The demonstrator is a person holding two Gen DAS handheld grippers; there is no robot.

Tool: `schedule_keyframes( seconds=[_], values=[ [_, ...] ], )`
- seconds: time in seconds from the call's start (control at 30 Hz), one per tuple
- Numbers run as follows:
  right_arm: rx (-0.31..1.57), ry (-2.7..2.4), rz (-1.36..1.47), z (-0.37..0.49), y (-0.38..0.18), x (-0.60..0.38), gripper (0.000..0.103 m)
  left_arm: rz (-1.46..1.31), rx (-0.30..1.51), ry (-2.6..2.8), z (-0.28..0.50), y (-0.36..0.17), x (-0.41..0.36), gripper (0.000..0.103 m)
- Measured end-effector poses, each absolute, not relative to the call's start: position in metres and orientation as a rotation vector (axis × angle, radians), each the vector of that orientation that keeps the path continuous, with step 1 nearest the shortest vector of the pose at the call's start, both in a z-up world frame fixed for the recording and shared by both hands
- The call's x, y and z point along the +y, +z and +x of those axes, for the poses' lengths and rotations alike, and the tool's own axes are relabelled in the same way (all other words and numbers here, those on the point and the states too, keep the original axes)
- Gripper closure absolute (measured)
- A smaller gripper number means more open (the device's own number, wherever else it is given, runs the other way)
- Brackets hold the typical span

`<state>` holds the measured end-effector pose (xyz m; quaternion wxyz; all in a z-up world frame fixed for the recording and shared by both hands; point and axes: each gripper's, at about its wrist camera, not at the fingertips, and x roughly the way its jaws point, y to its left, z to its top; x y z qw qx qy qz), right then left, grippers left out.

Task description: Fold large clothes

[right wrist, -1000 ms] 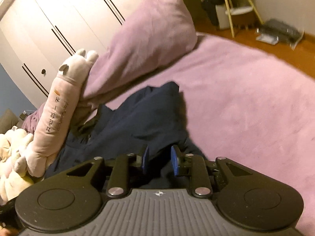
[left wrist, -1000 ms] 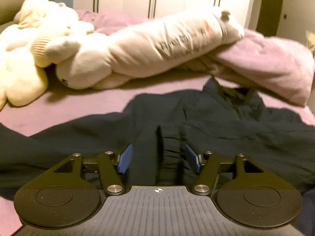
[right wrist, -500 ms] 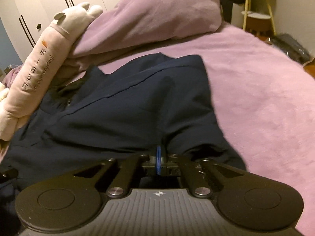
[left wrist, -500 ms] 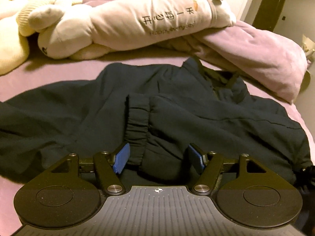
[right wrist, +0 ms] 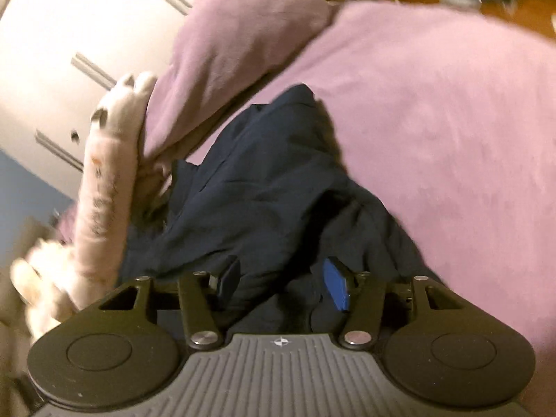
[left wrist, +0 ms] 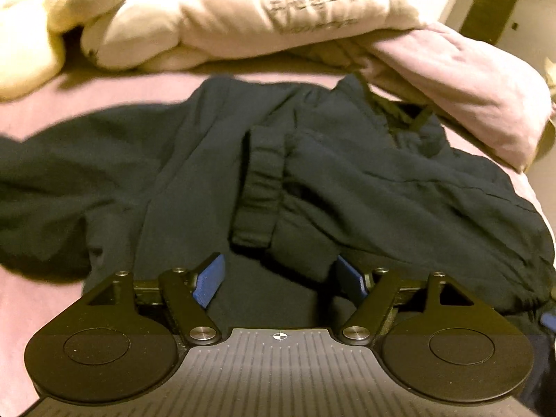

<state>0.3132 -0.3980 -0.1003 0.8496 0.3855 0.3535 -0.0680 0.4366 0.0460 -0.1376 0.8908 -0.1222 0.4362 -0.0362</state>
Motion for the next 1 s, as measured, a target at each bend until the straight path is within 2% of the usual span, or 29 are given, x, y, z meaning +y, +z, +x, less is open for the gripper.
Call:
schedule_keyframes(
  seconds=[0.13, 0.2, 0.27, 0.3, 0.67, 0.93, 1.0],
  values=[
    [0.731, -0.149, 0.922, 0.324, -0.11, -0.409, 0.062, -0.248, 0.903, -0.062, 0.435, -0.137, 0.041, 0.026],
    [0.722, -0.155, 0.959, 0.33, -0.113, -0.411, 0.081, -0.227, 0.903, -0.06, 0.435, -0.136, 0.038, 0.026],
    [0.722, -0.167, 0.916, 0.334, -0.112, -0.41, 0.092, -0.223, 0.903, -0.057, 0.436, -0.137, 0.037, 0.026],
    [0.72, -0.169, 0.877, 0.335, -0.11, -0.408, 0.093, -0.223, 0.906, -0.055, 0.437, -0.137, 0.037, 0.025],
    [0.745, -0.294, 0.512, 0.344, -0.101, -0.384, 0.096, -0.167, 0.905, -0.059, 0.441, -0.14, 0.028, 0.019],
    [0.786, -0.289, 0.275, 0.354, -0.101, -0.363, 0.093, -0.209, 0.922, -0.061, 0.442, -0.142, 0.034, 0.015],
    [0.798, -0.278, 0.23, 0.353, -0.098, -0.36, 0.09, -0.226, 0.931, -0.059, 0.441, -0.142, 0.038, 0.016]
  ],
)
